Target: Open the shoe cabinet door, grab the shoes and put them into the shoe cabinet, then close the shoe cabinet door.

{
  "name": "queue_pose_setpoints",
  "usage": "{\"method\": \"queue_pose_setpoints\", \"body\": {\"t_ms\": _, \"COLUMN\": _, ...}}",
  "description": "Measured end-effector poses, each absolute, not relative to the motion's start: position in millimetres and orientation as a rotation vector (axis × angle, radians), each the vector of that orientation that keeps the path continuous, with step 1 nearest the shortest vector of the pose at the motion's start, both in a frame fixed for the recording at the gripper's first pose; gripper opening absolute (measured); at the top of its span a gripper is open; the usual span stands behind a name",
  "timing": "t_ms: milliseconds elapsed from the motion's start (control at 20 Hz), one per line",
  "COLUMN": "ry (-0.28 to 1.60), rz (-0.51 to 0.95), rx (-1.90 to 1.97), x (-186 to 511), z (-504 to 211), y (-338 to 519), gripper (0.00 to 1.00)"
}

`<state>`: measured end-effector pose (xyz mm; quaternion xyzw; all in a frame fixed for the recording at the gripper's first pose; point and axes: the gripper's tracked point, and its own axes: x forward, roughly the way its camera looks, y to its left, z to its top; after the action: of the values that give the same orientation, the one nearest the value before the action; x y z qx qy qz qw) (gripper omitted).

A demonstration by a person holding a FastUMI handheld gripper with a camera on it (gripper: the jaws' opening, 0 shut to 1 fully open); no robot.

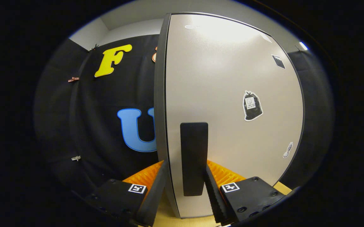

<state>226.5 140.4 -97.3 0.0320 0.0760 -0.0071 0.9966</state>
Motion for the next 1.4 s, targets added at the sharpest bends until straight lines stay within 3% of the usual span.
{"method": "queue_pose_setpoints", "body": {"t_ms": 50, "ry": 0.152, "rz": -0.033, "rx": 0.074, "x": 216.3, "z": -93.5, "y": 132.3, "gripper": 0.68}}
{"method": "queue_pose_setpoints", "body": {"t_ms": 100, "ry": 0.162, "rz": -0.027, "rx": 0.104, "x": 223.1, "z": -98.5, "y": 133.9, "gripper": 0.37}}
{"method": "queue_pose_setpoints", "body": {"t_ms": 200, "ry": 0.173, "rz": -0.016, "rx": 0.095, "x": 224.2, "z": -98.7, "y": 134.8, "gripper": 0.38}}
{"method": "queue_pose_setpoints", "body": {"t_ms": 500, "ry": 0.163, "rz": 0.022, "rx": 0.067, "x": 216.4, "z": -95.5, "y": 134.4, "gripper": 0.15}}
{"method": "queue_pose_setpoints", "body": {"t_ms": 1400, "ry": 0.135, "rz": 0.062, "rx": 0.127, "x": 121.9, "z": -73.0, "y": 94.8, "gripper": 0.14}}
